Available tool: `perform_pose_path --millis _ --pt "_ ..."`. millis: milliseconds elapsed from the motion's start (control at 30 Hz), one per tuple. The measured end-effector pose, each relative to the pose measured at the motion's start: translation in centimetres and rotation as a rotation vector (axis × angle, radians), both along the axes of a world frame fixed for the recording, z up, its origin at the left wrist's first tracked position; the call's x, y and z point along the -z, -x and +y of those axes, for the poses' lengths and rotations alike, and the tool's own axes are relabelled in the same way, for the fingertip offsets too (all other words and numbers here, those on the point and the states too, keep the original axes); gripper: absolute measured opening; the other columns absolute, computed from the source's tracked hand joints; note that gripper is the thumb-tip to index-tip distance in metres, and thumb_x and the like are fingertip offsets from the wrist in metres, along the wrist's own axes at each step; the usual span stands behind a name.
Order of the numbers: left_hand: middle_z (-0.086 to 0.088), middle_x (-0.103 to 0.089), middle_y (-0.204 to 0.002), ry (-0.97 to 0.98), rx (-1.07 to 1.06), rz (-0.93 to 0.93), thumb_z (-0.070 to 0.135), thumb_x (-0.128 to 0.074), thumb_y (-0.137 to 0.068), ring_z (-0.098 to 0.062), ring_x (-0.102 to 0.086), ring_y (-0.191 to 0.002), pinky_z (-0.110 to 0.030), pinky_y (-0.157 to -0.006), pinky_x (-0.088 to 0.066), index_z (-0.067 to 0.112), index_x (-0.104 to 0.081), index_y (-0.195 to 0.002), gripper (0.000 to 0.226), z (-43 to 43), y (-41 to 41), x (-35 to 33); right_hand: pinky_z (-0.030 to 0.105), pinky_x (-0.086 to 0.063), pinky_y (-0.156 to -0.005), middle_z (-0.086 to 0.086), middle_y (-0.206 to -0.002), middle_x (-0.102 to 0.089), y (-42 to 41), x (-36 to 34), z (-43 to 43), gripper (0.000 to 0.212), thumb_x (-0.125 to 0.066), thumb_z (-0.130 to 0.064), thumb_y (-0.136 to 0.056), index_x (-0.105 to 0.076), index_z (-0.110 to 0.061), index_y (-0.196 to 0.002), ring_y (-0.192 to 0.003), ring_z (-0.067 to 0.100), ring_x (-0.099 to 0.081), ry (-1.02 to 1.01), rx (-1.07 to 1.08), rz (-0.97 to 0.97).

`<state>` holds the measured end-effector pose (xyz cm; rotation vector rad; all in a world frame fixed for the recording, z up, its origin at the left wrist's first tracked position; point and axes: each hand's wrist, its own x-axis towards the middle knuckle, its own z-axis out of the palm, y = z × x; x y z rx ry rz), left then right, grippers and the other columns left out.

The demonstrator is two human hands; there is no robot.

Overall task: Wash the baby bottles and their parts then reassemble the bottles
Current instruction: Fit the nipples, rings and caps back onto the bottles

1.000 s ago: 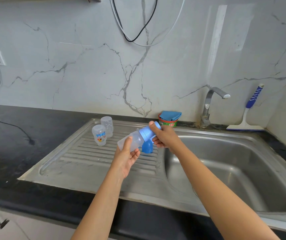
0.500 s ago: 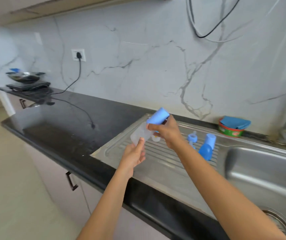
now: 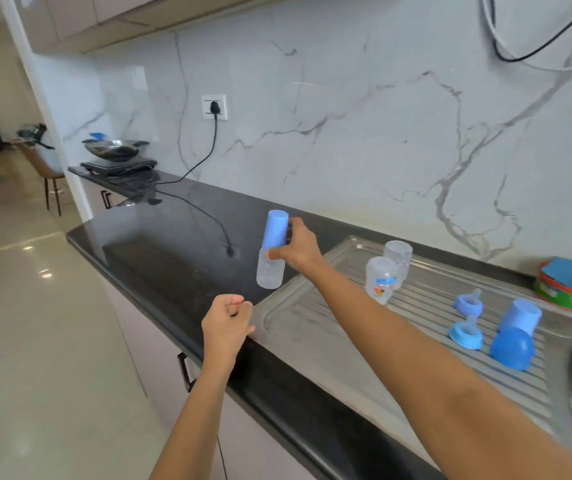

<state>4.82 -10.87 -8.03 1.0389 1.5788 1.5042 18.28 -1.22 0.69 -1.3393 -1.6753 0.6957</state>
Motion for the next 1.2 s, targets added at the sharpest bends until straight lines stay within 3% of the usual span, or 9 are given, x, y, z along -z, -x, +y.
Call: perform_pose_path --millis 100,433,600,700,867,967,1067,1200 --pt "0.002 -0.06 -0.1 -0.006 0.012 0.008 0.018 -0.063 -0.089 -0.014 -0.063 -0.088 -0.015 -0.055 -0.051 0.015 -0.06 -0.104 0.016 0.6 0.3 -0.1 0.029 -0.046 -0.081 0.012 -0.12 -0.057 1.6 1.3 1.5 0.06 -0.081 -0.007 -0.071 -0.047 -0.002 -0.12 -0.104 0.024 -0.057 0.019 -0.014 -0.011" --pt "0.003 -0.062 -0.097 -0.015 0.03 0.084 0.02 -0.063 -0.09 -0.013 -0.064 -0.083 -0.025 -0.071 -0.057 0.018 -0.059 -0.103 0.014 1.0 0.0 -0.1 0.025 -0.043 -0.083 0.01 -0.124 -0.056 2.4 3.2 2.1 0.06 -0.079 -0.014 -0.076 -0.045 -0.006 -0.125 -0.102 0.018 -0.054 0.028 -0.053 0.019" --pt "0.003 -0.063 -0.098 -0.004 0.045 0.115 0.021 -0.064 -0.089 -0.012 -0.063 -0.089 -0.033 -0.083 -0.057 0.021 -0.058 -0.102 0.014 1.0 -1.0 -0.4 0.029 -0.043 -0.093 0.011 -0.133 -0.052 2.1 3.5 1.3 0.074 -0.083 -0.019 -0.072 -0.041 -0.005 -0.131 -0.119 0.024 -0.052 0.039 -0.046 0.003" --pt "0.002 -0.062 -0.097 -0.004 0.066 0.134 0.02 -0.063 -0.09 -0.012 -0.063 -0.084 -0.029 -0.079 -0.057 0.02 -0.057 -0.102 0.014 0.9 -2.0 -1.1 0.031 -0.043 -0.098 0.011 -0.135 -0.051 0.7 3.0 0.1 0.071 -0.081 -0.02 -0.074 -0.043 -0.005 -0.132 -0.123 0.024 -0.05 0.012 -0.023 -0.005" --pt "0.002 -0.064 -0.093 -0.003 0.193 0.142 0.019 -0.062 -0.089 -0.012 -0.064 -0.081 -0.033 -0.081 -0.057 0.021 -0.058 -0.1 0.012 0.9 -5.9 -2.1 0.032 -0.048 -0.094 0.007 -0.119 -0.062 -6.0 1.4 -2.6 0.04 -0.071 -0.014 -0.081 -0.057 -0.005 -0.117 -0.109 0.02 -0.058 -0.141 0.138 -0.081" --pt "-0.002 -0.066 -0.093 -0.011 0.301 0.167 0.019 -0.063 -0.088 -0.014 -0.064 -0.078 -0.034 -0.078 -0.057 0.017 -0.06 -0.102 0.014 1.2 -9.3 -2.3 0.023 -0.043 -0.087 0.007 -0.111 -0.065 -11.3 0.8 -4.8 0.028 -0.067 -0.008 -0.081 -0.063 -0.005 -0.109 -0.104 0.02 -0.058 -0.179 0.25 -0.165" --pt "-0.006 -0.067 -0.094 0.021 0.426 0.199 0.018 -0.066 -0.083 -0.017 -0.063 -0.075 -0.037 -0.076 -0.056 0.019 -0.059 -0.095 0.014 1.7 -13.3 -2.3 0.018 -0.037 -0.08 0.009 -0.109 -0.066 -17.2 1.0 -6.9 0.026 -0.062 -0.003 -0.081 -0.065 -0.003 -0.107 -0.103 0.023 -0.058 -0.128 0.375 -0.249" --pt "-0.002 -0.065 -0.097 0.038 0.477 0.314 0.021 -0.074 -0.074 -0.028 -0.065 -0.09 -0.04 -0.079 -0.054 0.016 -0.055 -0.098 0.03 2.7 -17.8 -1.9 0.024 -0.042 -0.081 0.012 -0.11 -0.065 -23.4 1.8 -9.2 0.025 -0.06 -0.004 -0.083 -0.065 -0.005 -0.107 -0.105 0.027 -0.058 0.053 0.475 -0.419"
